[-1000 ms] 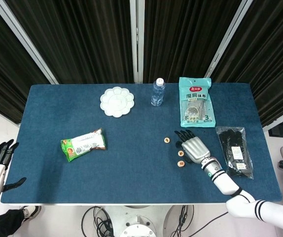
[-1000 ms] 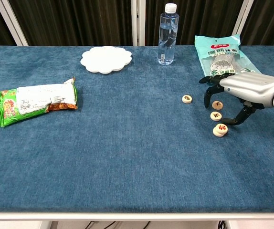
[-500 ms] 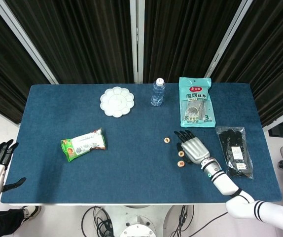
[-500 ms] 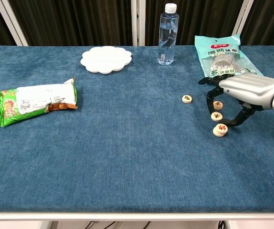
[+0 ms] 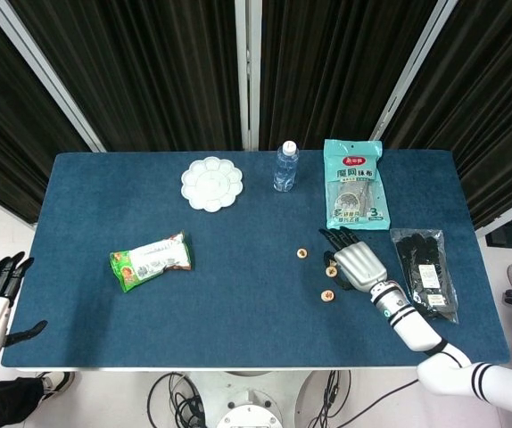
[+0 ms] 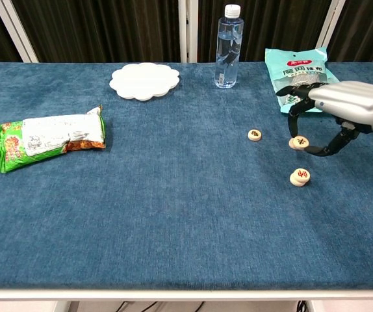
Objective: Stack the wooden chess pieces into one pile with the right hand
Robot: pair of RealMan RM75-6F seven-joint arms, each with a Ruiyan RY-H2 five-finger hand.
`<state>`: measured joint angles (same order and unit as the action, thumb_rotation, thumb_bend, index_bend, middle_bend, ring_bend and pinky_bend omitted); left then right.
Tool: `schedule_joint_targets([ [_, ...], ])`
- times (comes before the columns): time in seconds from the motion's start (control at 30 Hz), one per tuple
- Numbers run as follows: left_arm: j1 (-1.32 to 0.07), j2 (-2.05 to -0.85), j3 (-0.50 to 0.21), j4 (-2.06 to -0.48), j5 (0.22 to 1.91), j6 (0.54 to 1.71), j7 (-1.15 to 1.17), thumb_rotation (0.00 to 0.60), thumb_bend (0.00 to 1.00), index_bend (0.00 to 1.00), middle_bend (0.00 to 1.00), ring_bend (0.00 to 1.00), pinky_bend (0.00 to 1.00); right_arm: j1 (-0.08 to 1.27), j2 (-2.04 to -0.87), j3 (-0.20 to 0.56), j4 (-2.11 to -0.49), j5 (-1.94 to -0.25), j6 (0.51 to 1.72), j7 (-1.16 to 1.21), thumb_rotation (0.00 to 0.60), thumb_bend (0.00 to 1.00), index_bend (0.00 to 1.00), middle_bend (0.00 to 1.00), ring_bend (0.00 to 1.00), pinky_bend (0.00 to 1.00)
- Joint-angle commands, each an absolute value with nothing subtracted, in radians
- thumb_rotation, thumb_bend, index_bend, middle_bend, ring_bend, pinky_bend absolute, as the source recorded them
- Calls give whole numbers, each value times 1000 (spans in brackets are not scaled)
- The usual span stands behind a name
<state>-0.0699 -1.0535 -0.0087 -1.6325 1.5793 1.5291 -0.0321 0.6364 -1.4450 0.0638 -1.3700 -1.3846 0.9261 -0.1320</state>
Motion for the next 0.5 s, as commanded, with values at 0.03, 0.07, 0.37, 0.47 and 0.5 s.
schedule_joint_targets([
  [0.03,-69,-1052,-7,-1636,1583,1531,-29,600,0,66,1,0,0,629,-1401,45,-1416,-1413,932,-122,600,271,565,21,0,0],
  [0.07,-69,-1050,-5,-1638,1586,1532,-27,600,0,65,1,0,0,626,-1391,37,-1428,-1421,933,-121,600,271,566,21,0,0],
  [0.37,-68,-1043,5,-1651,1607,1533,-14,600,0,65,1,0,0,601,-1360,-8,-1486,-1469,955,-146,600,271,569,21,0,0],
  [0.47,-69,-1042,6,-1653,1609,1532,-11,600,0,65,1,0,0,600,-1366,-9,-1487,-1467,953,-166,600,271,575,20,0,0],
  [0.5,-69,-1042,6,-1653,1609,1532,-12,600,0,65,1,0,0,600,-1369,-9,-1486,-1466,952,-169,600,271,576,20,0,0],
])
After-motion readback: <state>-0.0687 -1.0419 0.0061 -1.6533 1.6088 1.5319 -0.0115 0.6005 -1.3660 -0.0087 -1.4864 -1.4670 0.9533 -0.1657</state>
